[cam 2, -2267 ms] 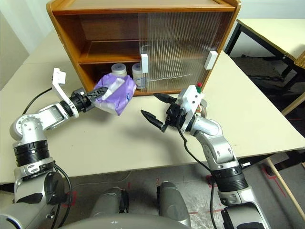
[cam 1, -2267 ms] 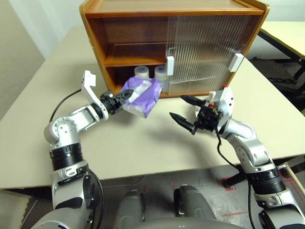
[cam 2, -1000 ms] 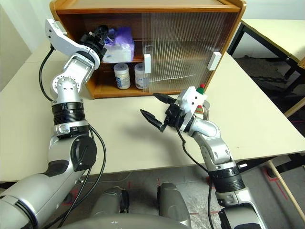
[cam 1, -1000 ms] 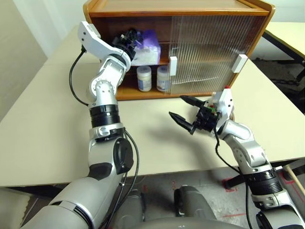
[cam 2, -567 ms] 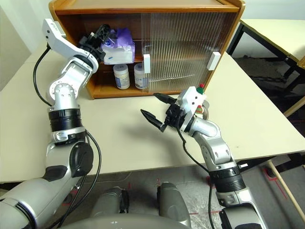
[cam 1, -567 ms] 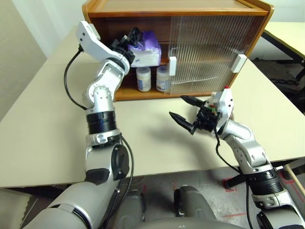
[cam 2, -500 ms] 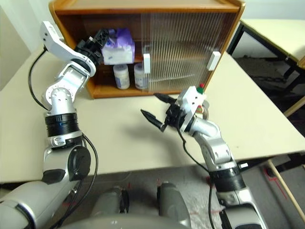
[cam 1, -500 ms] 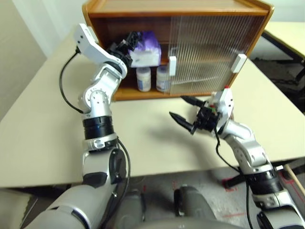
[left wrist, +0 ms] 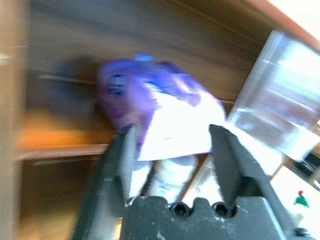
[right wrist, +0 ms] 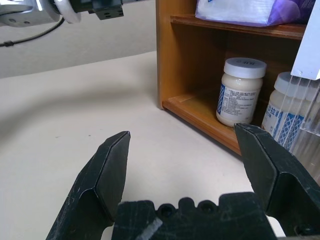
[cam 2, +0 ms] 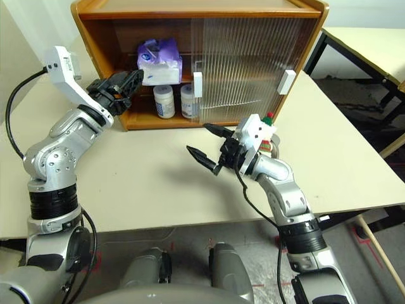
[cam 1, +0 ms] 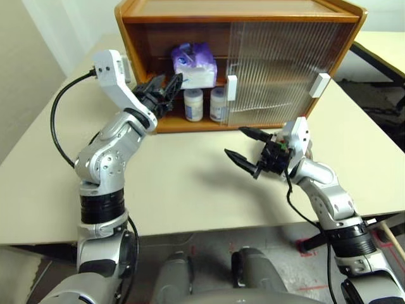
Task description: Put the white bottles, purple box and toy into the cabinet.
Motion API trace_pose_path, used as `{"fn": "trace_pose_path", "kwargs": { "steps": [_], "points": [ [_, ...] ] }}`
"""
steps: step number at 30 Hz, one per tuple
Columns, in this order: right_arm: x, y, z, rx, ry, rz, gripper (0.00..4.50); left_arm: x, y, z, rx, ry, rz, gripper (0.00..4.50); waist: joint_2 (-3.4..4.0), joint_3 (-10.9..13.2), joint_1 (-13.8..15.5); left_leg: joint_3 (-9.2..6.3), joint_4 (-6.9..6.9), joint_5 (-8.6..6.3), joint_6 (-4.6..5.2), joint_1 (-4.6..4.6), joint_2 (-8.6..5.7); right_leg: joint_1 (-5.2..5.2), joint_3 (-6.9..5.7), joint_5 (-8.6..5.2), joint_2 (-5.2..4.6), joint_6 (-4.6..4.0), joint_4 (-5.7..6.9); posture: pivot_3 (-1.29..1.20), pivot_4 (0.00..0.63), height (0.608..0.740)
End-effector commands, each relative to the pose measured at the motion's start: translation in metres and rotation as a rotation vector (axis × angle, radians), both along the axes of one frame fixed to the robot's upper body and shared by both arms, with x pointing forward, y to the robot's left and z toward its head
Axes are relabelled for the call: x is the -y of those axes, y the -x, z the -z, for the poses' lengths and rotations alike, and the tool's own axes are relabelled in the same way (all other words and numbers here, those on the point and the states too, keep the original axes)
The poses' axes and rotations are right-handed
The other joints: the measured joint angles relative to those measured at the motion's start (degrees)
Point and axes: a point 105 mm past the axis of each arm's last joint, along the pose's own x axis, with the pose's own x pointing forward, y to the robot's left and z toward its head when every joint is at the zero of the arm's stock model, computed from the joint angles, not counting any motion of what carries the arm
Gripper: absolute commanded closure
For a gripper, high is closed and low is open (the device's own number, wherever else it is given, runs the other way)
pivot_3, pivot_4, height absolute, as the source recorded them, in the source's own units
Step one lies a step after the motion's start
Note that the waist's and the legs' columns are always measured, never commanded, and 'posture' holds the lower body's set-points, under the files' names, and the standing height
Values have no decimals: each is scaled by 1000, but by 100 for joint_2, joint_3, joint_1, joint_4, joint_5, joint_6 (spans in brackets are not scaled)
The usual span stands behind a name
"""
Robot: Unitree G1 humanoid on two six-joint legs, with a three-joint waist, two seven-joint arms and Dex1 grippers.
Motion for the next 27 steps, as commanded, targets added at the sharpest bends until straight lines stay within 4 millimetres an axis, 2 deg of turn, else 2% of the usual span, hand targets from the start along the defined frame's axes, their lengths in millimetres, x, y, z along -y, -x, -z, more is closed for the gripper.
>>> {"fn": "trace_pose_path", "kwargs": {
  "steps": [1, 4, 5, 15, 18, 22, 27],
  "points": [
    [-1, 0, 0, 6, 8, -6, 0, 15, 2, 1, 39, -64, 69, 2972, 0, 0, -3, 0, 0, 0, 0, 0, 1, 0, 0, -1, -1, -1, 0, -29, 0, 740],
    [0, 0, -1, 8, 7, 1, 0, 23, -4, 8, 39, -89, 86, 4198, 1, 0, -10, 0, 0, 0, 0, 0, 0, 0, 0, -1, -1, -1, 0, -45, 0, 740],
    [0, 0, 0, 7, 7, 3, 0, 26, -8, 10, 37, -91, 86, 4461, 1, 0, -10, 0, 0, 0, 0, 0, 0, -1, 0, -1, 0, -1, 0, -45, 0, 740],
    [2, 0, -1, 8, 8, 16, 0, 29, -60, 21, 6, -162, -22, 4461, 0, 0, -12, -4, 1, 1, 2, -2, -16, -1, -1, 0, 0, 3, -1, -66, 0, 740],
    [2, 0, -2, 10, 6, 21, 0, 26, -74, 17, 22, -188, -47, 4461, 0, 0, -24, -4, 0, 1, 2, -3, -16, -1, 0, -1, 0, 5, -4, -72, 0, 740],
    [3, 0, -2, 11, 3, 28, 0, 26, -88, 11, 42, -203, -69, 4461, 0, 0, -24, -3, 0, 1, 2, -5, -16, -2, -1, -3, 0, 8, -5, -77, 0, 740],
    [3, 0, -2, 11, 0, 33, 0, 28, -96, 15, 52, -237, -74, 4461, 0, 0, -31, -4, 0, 1, 2, -7, -15, -2, -1, -5, -1, 11, -6, -82, 0, 740]
  ]
}}
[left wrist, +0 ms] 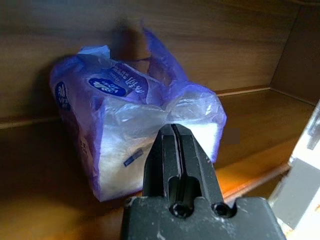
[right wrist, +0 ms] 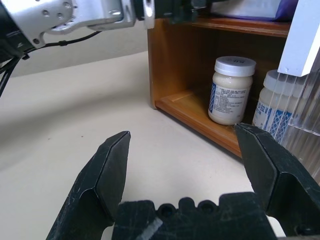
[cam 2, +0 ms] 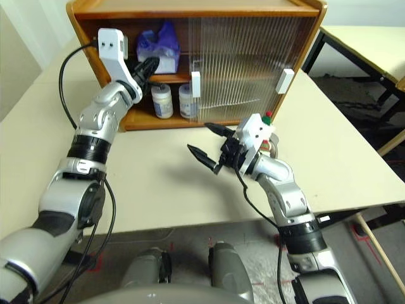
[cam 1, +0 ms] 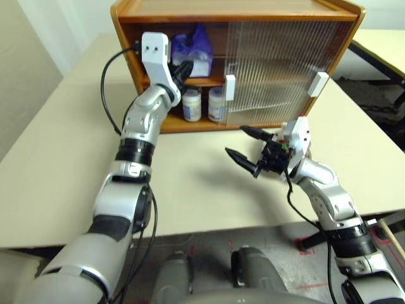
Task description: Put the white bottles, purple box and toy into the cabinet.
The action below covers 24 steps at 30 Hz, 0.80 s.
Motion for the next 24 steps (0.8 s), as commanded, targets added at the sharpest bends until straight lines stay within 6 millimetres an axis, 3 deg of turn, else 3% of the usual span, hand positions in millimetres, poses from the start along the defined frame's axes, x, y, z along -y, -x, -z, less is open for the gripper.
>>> {"fn": "trace_pose_path", "kwargs": {
  "steps": [1, 4, 7, 11, 17, 24],
  "points": [
    [1, 1, -2, 10, 5, 6, 0, 2, -3, 5, 2, -28, 3, 4461, 0, 0, -6, 0, 0, 0, 0, 0, 1, 0, 0, 0, 0, 0, 0, -81, 0, 740],
    [1, 0, -3, 12, -5, 11, 0, 5, 0, 7, 1, -29, 35, 4461, 0, 0, -6, 0, 0, 0, 0, 0, 8, -1, -1, 1, 0, 0, 3, -78, 0, 740],
    [2, -1, -6, 14, -32, 21, 0, 6, 9, 5, 21, -26, 76, 3850, 0, 0, -13, 0, 0, 0, 0, 1, 12, -1, -1, 1, -3, 1, 4, -70, 0, 740],
    [5, -4, -14, 12, -130, 56, 0, 7, 27, 5, 42, -28, 135, 2340, 0, 0, -24, 3, -1, 0, -1, 2, 28, -2, 1, 2, -2, 0, 6, -70, 0, 740],
    [9, -7, -20, 16, -209, 82, 0, 3, 55, 21, 27, -80, 180, 52, 1, -1, -14, 4, 1, 0, 0, 3, 29, -1, 0, 3, -3, -3, 10, -52, 0, 740],
    [9, -5, -29, 58, -277, 71, 0, 8, 66, 29, 35, -157, 235, 52, 2, -1, -2, 3, 1, 0, -1, 5, 30, -1, -2, 7, -3, -7, 11, -62, 0, 740]
  ]
}}
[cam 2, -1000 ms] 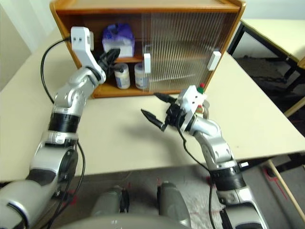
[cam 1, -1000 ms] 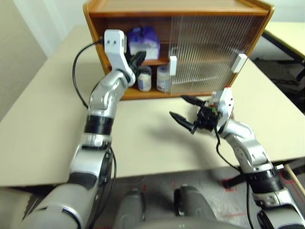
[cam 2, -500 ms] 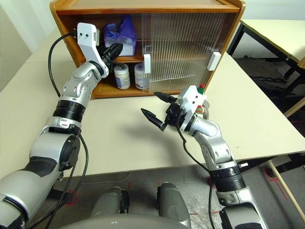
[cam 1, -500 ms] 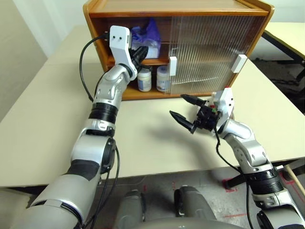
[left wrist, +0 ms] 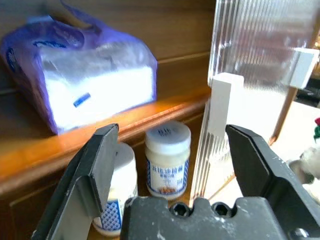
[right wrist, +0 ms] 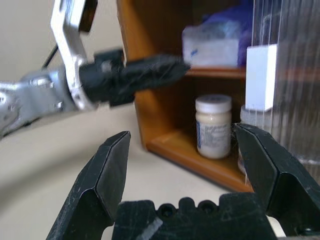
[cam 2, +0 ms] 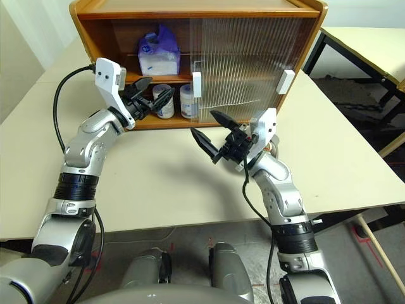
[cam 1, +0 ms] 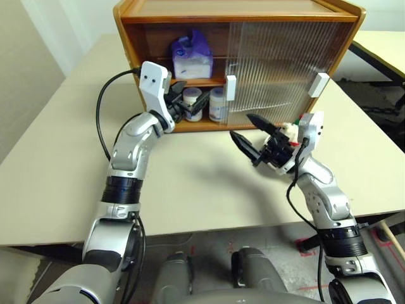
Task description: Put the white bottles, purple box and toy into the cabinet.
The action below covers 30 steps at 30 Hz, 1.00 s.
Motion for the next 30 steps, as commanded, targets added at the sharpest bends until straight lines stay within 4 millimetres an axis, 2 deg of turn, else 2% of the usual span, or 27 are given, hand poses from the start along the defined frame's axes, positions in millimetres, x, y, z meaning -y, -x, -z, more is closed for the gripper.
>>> {"fn": "trace_pose_path", "kwargs": {
  "steps": [1, 9, 14, 17, 21, 27, 30],
  "points": [
    [4, 2, -8, 48, -38, 0, 0, 9, 4, 1, 22, -68, 48, 52, 3, -2, -5, 0, 0, 0, 0, 0, 0, 0, 0, 0, 0, 0, 0, -62, 0, 740],
    [7, 4, -28, 137, -121, 10, 0, 43, 8, -2, 128, -178, 173, 52, 4, -2, -11, 1, 0, 0, 0, 0, -1, 0, 1, -1, 1, -1, -3, -87, 0, 740],
    [8, 5, -28, 145, -112, 9, 0, 60, 8, -2, 163, -167, 231, 52, 8, -5, -27, 2, 0, 0, 0, 0, -1, 0, 2, -2, 1, -1, -3, -101, 0, 740],
    [8, 6, -27, 145, -100, 9, 0, 74, 5, 0, 131, -120, 263, 583, 8, -5, -31, 2, 0, 0, 1, -1, 0, -1, 2, -3, 2, -1, -3, -109, 0, 740],
    [9, 6, -26, 145, -91, 12, 0, 88, 0, 3, 109, -104, 289, 2141, 9, -5, -42, 2, 1, 0, 1, -1, -4, 1, 2, -2, 2, 1, -4, -116, 0, 740],
    [12, 6, -24, 142, -79, 26, 0, 94, -16, 5, 99, -121, 247, 4468, 9, -5, -149, 0, 1, 0, 1, -2, -4, 0, 2, -4, 3, 3, -4, -128, 0, 740],
    [12, 6, -24, 141, -78, 29, 0, 93, -26, 8, 88, -159, 200, 4468, 9, -5, -181, -1, 1, 0, 1, -2, -7, 1, 3, -4, 3, 6, -6, -133, 0, 740]
  ]
}}
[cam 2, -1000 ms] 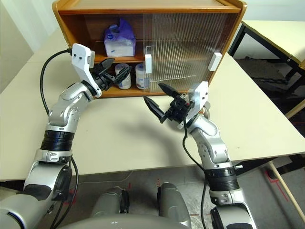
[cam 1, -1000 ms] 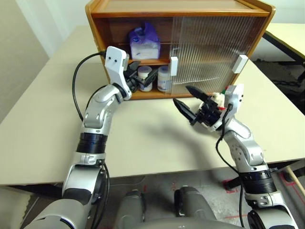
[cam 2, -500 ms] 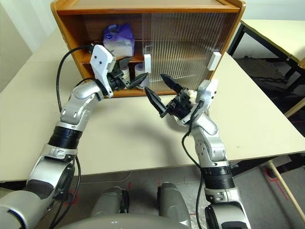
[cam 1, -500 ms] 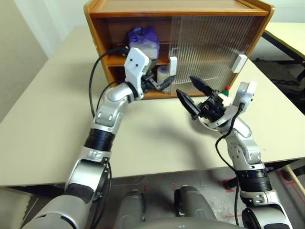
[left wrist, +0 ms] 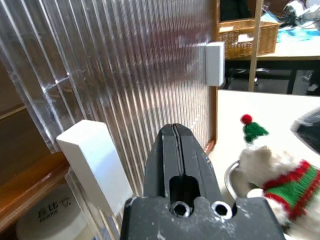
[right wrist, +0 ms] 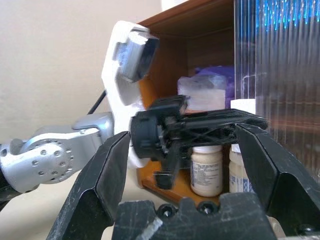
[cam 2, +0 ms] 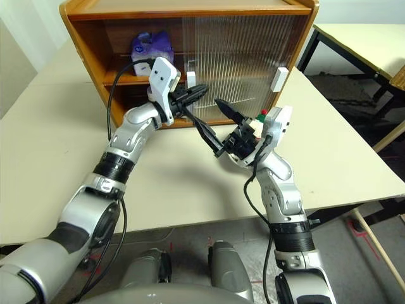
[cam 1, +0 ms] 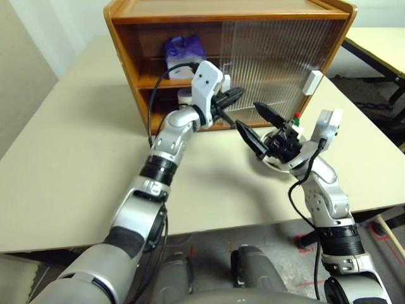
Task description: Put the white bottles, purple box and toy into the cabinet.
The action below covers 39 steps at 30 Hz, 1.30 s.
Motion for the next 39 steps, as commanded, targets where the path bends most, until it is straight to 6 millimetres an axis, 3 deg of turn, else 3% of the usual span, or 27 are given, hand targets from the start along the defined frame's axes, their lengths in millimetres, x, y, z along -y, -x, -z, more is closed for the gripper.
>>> {"fn": "trace_pose_path", "kwargs": {
  "steps": [1, 6, 12, 19, 39],
  "points": [
    [3, 2, -4, 24, 5, 18, 0, -2, -12, 3, 1, -44, -67, 4468, 0, 0, -17, 0, 0, 0, 0, 0, 0, 0, 0, 0, 0, 0, 0, -133, 0, 740],
    [5, 0, -3, 12, -5, 34, 0, -1, -19, 1, -8, -22, -152, 4468, 0, 0, -12, -2, -1, 0, 0, -1, 3, -1, -1, -2, 0, 3, 0, -132, 0, 740],
    [6, -1, -3, 7, -3, 39, 0, -13, -24, 3, 17, -69, -254, 4468, 0, 0, -30, -1, -1, 0, 0, 0, 3, -1, 0, -2, -2, 5, 2, -125, 0, 740],
    [4, -2, 2, -6, 4, 39, 0, -40, -21, 1, 54, -133, -373, 4468, 4, -2, -161, -1, -1, -1, -1, 5, 6, -1, 0, 7, -1, 1, 8, -108, 0, 740],
    [1, -3, 6, -27, 25, 4, 0, -124, -9, 3, 44, -203, -606, 4468, 13, -2, -120, -20, -2, -1, -2, 17, 34, -6, -3, 50, 37, -31, 10, -44, 0, 740]
  ]
}}
